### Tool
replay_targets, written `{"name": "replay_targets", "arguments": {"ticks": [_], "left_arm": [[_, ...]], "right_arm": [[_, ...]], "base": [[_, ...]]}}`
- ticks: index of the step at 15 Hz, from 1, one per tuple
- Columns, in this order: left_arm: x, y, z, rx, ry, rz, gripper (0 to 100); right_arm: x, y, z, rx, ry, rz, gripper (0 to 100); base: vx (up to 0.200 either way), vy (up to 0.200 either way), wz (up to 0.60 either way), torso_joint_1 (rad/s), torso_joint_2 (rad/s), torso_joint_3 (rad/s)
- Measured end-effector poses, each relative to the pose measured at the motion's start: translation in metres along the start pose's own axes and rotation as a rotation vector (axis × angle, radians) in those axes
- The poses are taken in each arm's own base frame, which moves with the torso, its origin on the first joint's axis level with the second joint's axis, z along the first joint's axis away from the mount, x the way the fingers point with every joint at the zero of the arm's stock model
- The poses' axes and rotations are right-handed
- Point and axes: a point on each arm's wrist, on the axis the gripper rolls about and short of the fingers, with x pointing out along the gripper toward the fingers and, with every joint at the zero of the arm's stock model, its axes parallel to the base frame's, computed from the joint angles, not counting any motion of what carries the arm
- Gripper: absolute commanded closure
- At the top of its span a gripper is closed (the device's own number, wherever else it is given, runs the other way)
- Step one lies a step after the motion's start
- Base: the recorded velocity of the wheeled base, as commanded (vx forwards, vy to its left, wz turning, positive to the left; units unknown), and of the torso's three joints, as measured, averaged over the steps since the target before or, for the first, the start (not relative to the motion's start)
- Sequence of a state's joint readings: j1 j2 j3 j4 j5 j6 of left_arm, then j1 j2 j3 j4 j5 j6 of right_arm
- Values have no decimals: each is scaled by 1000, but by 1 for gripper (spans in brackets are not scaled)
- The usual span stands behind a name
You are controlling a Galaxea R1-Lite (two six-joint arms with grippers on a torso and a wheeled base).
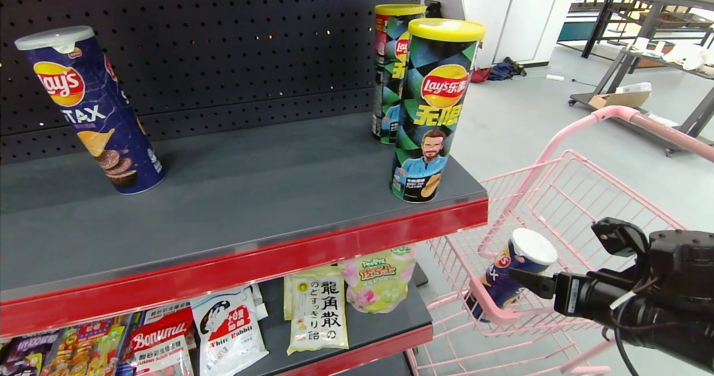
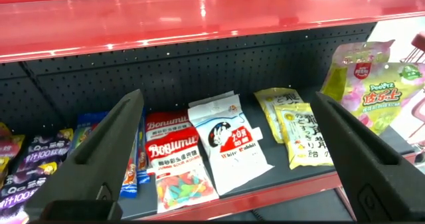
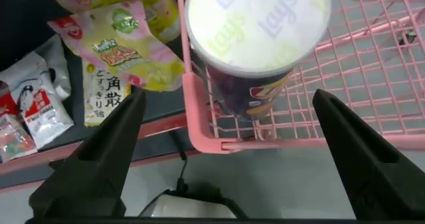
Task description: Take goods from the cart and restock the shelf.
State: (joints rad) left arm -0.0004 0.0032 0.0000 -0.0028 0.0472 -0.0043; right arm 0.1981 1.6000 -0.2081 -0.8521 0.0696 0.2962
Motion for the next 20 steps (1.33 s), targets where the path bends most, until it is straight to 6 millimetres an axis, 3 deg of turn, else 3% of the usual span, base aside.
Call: {"name": "replay_targets", "arguments": {"ticks": [15, 16, 20], "left_arm": [[0, 0, 0, 0, 0, 0, 0], [0, 0, 0, 0, 0, 0, 0], [0, 0, 0, 0, 0, 0, 0]], "right_arm": [[71, 3, -3, -26, -54, -90, 0], [74, 2, -4, -27, -47, -93, 100], [83, 2, -6, -29, -45, -98, 100]], "base": [[0, 0, 0, 0, 0, 0], [0, 0, 0, 0, 0, 0], [0, 0, 0, 0, 0, 0]]}}
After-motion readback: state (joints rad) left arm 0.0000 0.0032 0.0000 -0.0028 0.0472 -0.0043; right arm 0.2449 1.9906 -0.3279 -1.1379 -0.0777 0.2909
